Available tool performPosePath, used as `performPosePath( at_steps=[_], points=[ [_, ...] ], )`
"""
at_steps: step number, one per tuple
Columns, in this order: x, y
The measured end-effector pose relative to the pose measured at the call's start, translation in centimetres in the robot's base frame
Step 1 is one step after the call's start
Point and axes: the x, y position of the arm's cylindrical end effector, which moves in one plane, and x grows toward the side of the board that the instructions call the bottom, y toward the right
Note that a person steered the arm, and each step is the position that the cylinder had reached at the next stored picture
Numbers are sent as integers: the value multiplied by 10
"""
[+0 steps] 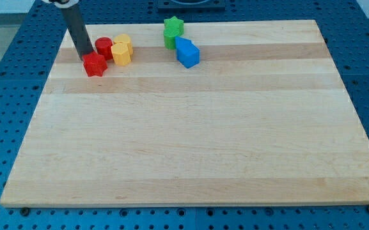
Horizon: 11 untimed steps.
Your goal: Push the yellow heart along with yellow hexagon to the red star
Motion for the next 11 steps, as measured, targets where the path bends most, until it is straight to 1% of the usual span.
performPosePath(
  at_steps=[2, 3, 4, 5, 6, 7, 8, 9, 11],
  points=[
    [18, 0],
    [-4, -16],
    [-36, -23],
    [-71, 7],
    [-112, 59],
    [-117, 96],
    [-113, 96],
    [-78, 91],
    [-63, 89]
  ],
)
